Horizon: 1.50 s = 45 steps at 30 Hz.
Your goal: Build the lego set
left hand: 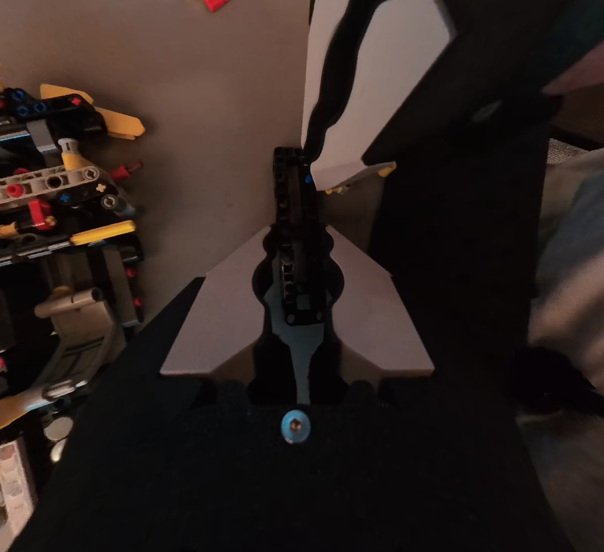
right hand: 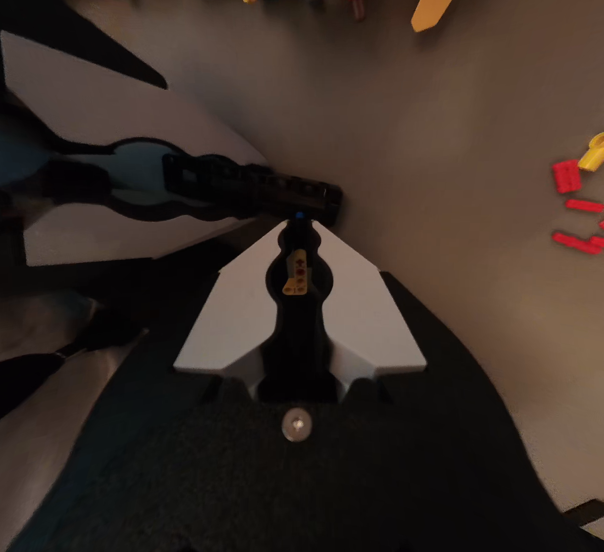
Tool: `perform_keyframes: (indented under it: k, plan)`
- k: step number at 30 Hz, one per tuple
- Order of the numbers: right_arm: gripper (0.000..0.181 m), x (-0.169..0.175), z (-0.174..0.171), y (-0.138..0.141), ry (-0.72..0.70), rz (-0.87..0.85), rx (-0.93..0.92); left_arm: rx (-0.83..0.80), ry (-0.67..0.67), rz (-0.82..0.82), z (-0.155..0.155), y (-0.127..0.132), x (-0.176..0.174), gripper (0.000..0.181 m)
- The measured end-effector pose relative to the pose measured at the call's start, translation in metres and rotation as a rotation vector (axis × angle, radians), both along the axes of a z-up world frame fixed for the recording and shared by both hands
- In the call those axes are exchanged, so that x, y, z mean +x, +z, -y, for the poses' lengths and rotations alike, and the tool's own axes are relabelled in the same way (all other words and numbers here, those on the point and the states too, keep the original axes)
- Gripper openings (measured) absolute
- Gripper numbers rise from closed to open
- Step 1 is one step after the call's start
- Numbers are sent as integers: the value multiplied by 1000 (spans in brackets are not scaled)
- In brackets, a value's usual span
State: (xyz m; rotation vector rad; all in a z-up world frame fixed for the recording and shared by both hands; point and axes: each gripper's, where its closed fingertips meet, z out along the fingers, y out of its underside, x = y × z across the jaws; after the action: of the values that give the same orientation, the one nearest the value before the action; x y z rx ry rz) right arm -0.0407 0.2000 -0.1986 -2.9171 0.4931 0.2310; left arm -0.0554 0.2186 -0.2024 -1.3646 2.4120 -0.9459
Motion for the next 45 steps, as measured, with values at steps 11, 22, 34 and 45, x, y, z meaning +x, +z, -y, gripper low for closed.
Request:
perform_keyframes:
  k: [11,22,34,45]
  plan:
    - [7,3,3,-1,-3,22,-90,17,26,38,1,0,0,27]
    - [7,2,-2,0,6,12,-163,8,52,61,2,0,0,28]
    - [7,-1,7,3,4,5,-271,-34,48,54,4,0,-1,28]
    - [7,0,7,-1,29,28,-295,-31,45,57,5,0,-1,28]
